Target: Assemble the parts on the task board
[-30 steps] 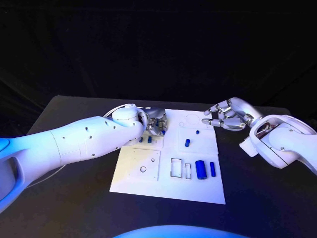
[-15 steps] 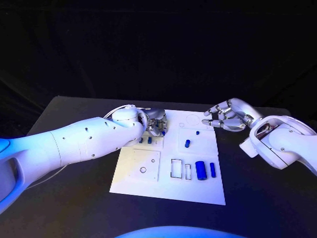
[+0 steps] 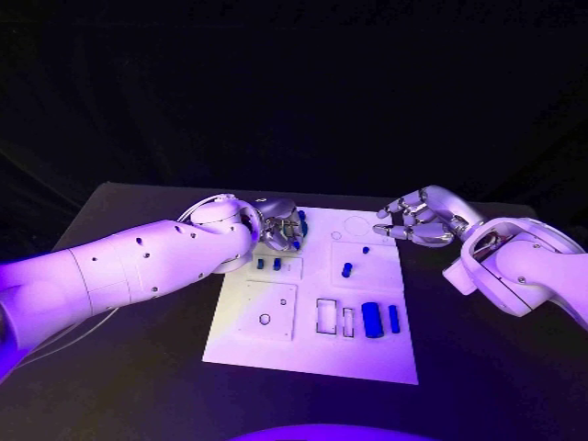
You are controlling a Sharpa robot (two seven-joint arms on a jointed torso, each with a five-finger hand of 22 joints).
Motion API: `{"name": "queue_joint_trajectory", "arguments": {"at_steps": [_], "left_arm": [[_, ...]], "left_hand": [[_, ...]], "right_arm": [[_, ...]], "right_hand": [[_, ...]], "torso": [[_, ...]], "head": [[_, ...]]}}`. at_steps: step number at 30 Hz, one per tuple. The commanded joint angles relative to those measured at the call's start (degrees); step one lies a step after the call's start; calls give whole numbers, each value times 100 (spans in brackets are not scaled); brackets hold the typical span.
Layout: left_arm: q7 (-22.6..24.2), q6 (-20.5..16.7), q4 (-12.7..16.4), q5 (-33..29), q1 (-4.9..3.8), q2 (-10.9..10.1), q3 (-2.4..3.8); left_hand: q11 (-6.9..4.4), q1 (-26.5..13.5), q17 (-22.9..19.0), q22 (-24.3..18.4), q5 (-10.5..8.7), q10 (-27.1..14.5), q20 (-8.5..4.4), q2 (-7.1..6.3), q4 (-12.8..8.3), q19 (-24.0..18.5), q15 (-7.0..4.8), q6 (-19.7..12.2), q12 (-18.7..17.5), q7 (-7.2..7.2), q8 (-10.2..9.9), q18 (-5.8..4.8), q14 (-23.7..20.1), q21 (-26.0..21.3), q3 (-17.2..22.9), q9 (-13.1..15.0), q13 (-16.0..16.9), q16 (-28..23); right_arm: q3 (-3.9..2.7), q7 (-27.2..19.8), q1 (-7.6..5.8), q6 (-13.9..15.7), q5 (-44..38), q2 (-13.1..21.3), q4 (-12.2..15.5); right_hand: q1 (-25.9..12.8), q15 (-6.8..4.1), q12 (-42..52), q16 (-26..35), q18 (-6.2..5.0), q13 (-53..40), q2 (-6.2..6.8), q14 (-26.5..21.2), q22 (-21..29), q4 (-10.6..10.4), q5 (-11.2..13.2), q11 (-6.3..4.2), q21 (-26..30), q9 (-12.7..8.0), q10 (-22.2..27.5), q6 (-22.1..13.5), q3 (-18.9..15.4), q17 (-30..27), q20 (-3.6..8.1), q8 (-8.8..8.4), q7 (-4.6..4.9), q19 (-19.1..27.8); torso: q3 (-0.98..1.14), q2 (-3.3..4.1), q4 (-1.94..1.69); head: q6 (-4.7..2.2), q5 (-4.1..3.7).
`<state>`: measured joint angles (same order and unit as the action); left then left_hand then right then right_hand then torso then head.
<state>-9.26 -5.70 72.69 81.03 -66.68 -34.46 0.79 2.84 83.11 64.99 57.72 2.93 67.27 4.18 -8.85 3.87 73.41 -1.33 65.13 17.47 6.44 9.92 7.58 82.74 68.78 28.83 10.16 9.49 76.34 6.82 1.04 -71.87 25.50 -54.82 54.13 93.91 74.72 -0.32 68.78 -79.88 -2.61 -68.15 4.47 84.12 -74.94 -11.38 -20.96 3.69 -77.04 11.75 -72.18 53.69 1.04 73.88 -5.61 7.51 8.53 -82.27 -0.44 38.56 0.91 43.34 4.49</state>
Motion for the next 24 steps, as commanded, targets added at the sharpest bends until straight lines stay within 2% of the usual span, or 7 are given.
{"name": "queue_joint_trajectory", "arguments": {"at_steps": [1, 8, 13, 24], "left_arm": [[17, -98, 148, -317, -28, -122, 40], [-60, -62, 437, -487, -83, -471, 110], [-160, 112, 468, -535, -114, -649, 127], [-246, 368, 268, -538, -109, -639, 122]], "left_hand": [[1, -72, -2, 7, 0, 51, 0, -23, -31, 55, 6, -9, -43, 37, -23, -75, 39, 23, -5, -12, -9, 19], [1, -108, -11, 25, 0, 72, 2, -45, -30, 62, 7, 4, -69, 34, -38, -78, 41, 37, -13, -18, -12, 18], [0, -154, -26, 28, 0, 91, 5, -74, -22, 60, 7, 13, -99, 28, -58, -78, 41, 40, -25, -26, -16, 15], [-1, -189, -68, 25, 0, 103, 7, -93, -12, 54, 7, 18, -127, 23, -77, -77, 30, 38, -33, -33, -20, -5]], "right_arm": [[-1, -41, 4, -33, -25, 1, -6], [-1, -37, 4, -34, -25, 13, -6], [-1, -30, 4, -34, -25, 23, -5], [-1, -28, 4, -34, -25, 22, -3]], "right_hand": [[-17, -32, 10, 5, -72, -1, -46, 226, -632, -13, -37, -2, 23, -7, -9, 10, -27, 5, 6, 27, -3, 17], [-17, -32, 10, 5, -72, -1, -46, 226, -632, -13, -37, -2, 23, -7, -9, 10, -27, 5, 6, 27, -3, 17], [-16, -34, 18, 9, -73, -8, -51, 226, -631, -15, -48, -4, 28, -6, -16, 19, -30, 1, 7, 36, -5, 18], [-16, -34, 18, 9, -73, -8, -51, 226, -631, -15, -48, -4, 28, -6, -16, 19, -30, 1, 7, 36, -5, 18]], "torso": [[0, -1, -4], [-1, 0, -1], [2, 2, 2], [-2, 8, 17]], "head": [[-3, 12], [1, 22], [-1, 26], [-7, 58]]}}
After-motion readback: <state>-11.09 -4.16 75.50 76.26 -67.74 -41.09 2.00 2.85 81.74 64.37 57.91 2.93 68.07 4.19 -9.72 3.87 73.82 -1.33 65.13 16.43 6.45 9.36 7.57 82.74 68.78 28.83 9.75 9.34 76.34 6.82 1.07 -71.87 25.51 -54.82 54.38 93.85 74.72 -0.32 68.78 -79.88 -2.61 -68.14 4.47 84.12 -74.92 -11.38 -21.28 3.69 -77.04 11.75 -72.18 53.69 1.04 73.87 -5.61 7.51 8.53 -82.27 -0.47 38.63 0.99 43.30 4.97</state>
